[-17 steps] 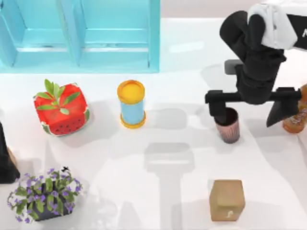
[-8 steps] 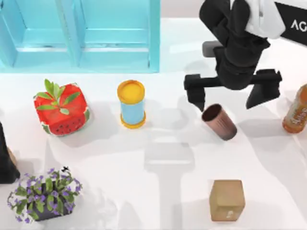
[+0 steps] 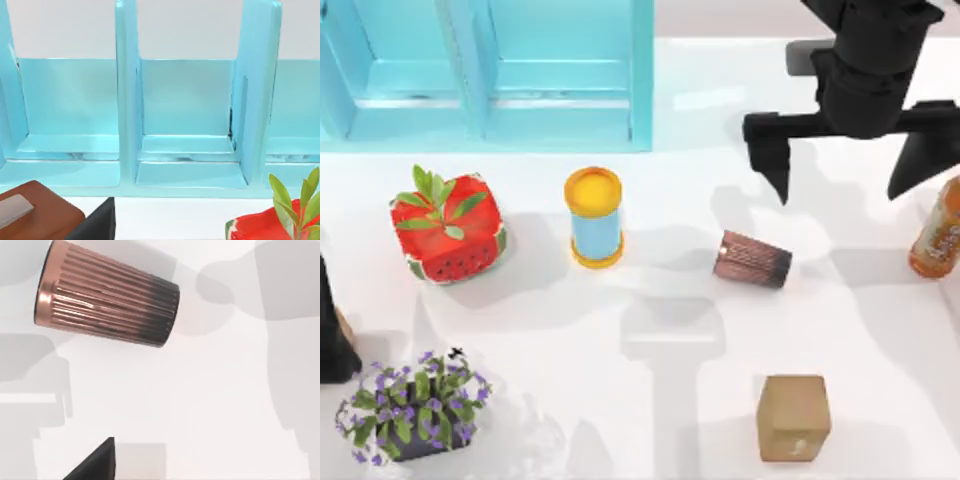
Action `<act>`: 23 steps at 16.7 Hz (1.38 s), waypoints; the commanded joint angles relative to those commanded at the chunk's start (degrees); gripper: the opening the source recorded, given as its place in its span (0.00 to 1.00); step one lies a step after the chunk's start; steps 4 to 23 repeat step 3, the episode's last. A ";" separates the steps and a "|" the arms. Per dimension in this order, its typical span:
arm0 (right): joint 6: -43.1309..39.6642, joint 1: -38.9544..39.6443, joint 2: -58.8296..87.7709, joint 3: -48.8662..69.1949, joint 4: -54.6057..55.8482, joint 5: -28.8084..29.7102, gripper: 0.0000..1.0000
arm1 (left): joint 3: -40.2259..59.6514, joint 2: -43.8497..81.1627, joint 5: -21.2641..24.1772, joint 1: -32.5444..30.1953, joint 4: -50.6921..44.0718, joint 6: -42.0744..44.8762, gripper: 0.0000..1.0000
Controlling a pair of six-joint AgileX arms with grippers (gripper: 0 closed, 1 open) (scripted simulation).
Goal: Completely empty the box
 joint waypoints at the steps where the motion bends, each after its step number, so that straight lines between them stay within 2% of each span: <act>1: 0.22 -0.93 -0.10 0.28 -1.31 0.11 1.00 | 0.00 0.00 0.00 0.00 0.00 0.00 1.00; 23: 0.40 -1.65 -0.18 0.47 -2.15 0.20 1.00 | 0.00 0.00 0.00 0.00 0.00 0.00 1.00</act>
